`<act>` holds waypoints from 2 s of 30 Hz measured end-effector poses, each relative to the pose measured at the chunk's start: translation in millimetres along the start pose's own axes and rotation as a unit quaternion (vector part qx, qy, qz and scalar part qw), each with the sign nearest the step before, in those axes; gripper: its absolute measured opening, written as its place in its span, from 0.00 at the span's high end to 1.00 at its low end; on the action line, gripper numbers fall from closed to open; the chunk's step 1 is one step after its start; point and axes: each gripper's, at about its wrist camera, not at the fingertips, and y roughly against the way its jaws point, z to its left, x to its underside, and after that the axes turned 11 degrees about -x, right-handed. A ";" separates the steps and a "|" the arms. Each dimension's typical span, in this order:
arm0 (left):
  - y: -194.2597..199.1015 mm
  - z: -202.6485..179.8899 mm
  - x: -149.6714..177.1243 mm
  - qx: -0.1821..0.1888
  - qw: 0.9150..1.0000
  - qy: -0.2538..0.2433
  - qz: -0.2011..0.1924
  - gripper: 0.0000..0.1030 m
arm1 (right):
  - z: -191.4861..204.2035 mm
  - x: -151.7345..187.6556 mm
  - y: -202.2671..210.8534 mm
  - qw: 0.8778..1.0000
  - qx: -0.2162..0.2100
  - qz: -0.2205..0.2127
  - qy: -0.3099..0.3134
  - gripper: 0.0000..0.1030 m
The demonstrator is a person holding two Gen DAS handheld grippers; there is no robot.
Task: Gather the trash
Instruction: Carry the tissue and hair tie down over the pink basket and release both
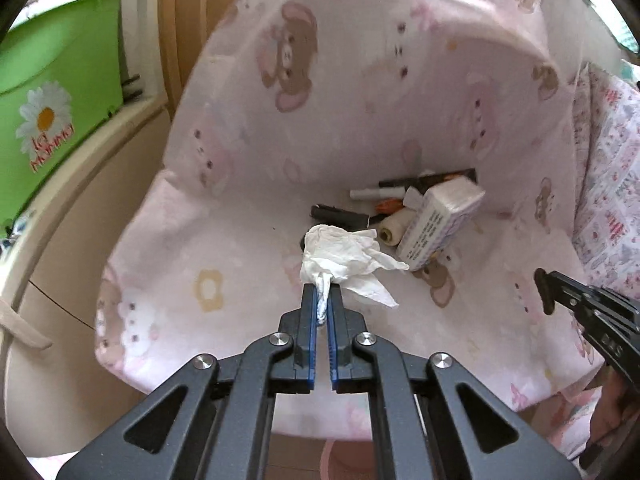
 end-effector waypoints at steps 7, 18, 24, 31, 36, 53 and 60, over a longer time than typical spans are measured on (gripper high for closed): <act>27.8 -8.3 11.5 -0.058 0.994 -0.066 -0.065 0.95 | 11.7 2.4 9.6 1.000 -0.002 -0.001 0.008 0.95; 86.1 -23.3 58.7 0.051 0.997 -0.062 -0.017 0.95 | 47.6 46.5 73.9 0.998 -0.037 -0.012 0.050 0.95; 74.9 -43.7 88.2 0.083 0.989 -0.097 0.071 0.95 | 49.5 80.4 74.0 0.997 -0.057 0.032 0.033 0.95; 55.7 -49.8 110.9 0.094 0.980 -0.115 0.130 0.95 | 51.4 96.7 58.0 0.995 -0.063 0.071 0.037 0.95; 24.6 -49.9 125.3 0.093 0.974 -0.107 0.177 0.95 | 45.7 110.6 38.1 0.991 -0.064 0.119 0.020 0.95; -64.3 -79.3 182.2 0.052 0.946 -0.136 0.290 0.94 | 37.9 162.0 -46.8 0.967 0.029 0.254 0.011 0.95; -92.5 -78.0 200.6 0.047 0.935 -0.124 0.328 0.91 | 39.7 161.6 -65.9 0.962 0.037 0.269 0.011 0.95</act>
